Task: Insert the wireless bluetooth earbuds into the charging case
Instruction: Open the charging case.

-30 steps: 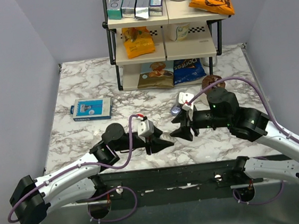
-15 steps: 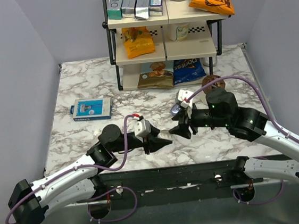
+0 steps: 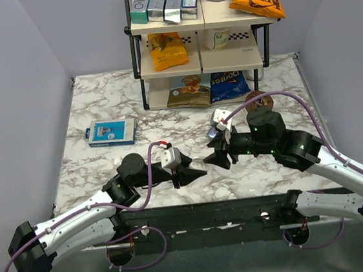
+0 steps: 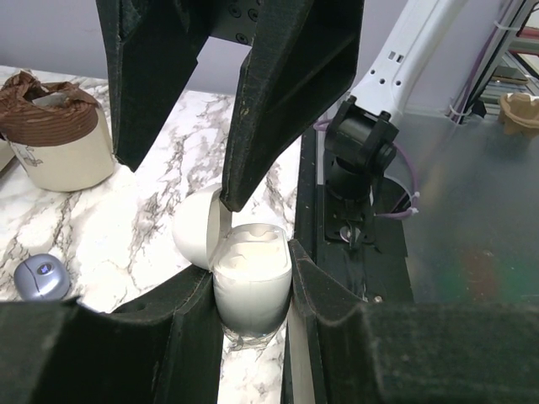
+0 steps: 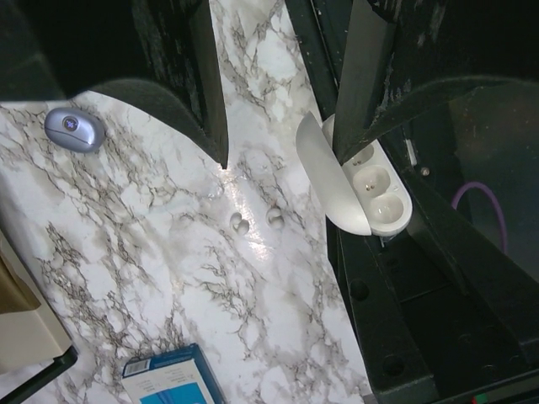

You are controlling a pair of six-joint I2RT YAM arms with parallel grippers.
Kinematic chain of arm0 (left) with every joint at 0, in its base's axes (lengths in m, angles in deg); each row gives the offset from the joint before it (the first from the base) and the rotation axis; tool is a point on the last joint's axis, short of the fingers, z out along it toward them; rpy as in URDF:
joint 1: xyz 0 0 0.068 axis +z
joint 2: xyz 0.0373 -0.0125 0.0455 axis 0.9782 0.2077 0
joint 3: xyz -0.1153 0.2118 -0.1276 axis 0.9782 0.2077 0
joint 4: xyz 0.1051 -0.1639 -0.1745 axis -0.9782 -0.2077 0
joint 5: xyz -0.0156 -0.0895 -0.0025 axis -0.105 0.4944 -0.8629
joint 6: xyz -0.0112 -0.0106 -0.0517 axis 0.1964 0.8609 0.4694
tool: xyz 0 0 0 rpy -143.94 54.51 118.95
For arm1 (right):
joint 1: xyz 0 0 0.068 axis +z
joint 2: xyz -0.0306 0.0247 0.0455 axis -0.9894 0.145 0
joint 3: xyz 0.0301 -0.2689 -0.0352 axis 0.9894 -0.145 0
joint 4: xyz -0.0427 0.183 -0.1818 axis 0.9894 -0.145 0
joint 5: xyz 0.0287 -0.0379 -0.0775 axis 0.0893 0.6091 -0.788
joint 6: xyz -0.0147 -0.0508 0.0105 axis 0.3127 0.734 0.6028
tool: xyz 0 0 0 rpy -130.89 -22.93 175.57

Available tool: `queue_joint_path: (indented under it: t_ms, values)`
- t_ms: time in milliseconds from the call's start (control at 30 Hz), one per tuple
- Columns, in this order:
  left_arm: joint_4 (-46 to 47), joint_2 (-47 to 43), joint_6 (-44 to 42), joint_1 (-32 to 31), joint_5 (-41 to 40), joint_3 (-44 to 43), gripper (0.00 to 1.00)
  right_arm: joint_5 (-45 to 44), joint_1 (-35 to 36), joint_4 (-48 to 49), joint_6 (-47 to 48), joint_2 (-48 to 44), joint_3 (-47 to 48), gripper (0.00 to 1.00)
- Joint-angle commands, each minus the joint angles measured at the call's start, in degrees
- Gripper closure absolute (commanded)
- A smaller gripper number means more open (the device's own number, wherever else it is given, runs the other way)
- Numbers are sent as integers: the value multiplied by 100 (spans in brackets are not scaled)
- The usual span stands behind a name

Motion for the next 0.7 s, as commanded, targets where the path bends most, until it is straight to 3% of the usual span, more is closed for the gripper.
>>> queue_joint_path:
  t_ms: [0,133,300,400,567,667]
  values:
    - [-155,-180,-202,-101,-465,-25,100,453,-37,-135,105,-147,253,39]
    - [-375,-338,-325,-92,-1319,-25,100,544,-36,-197,-61,-559,228,39]
    - [-762,-883,-344,13,-2383,98,100,-466,-36,197,-377,-1061,-544,36]
    - [-876,-1270,-203,40,-2947,248,100,-1047,-45,856,-1027,-1193,-1280,36]
    - [-1287,-1832,148,49,-3815,450,100,-1268,-45,2278,-2238,-458,-2215,51]
    - [-1595,-2051,289,49,-4194,494,100,-795,-36,2711,-2312,411,-2330,52]
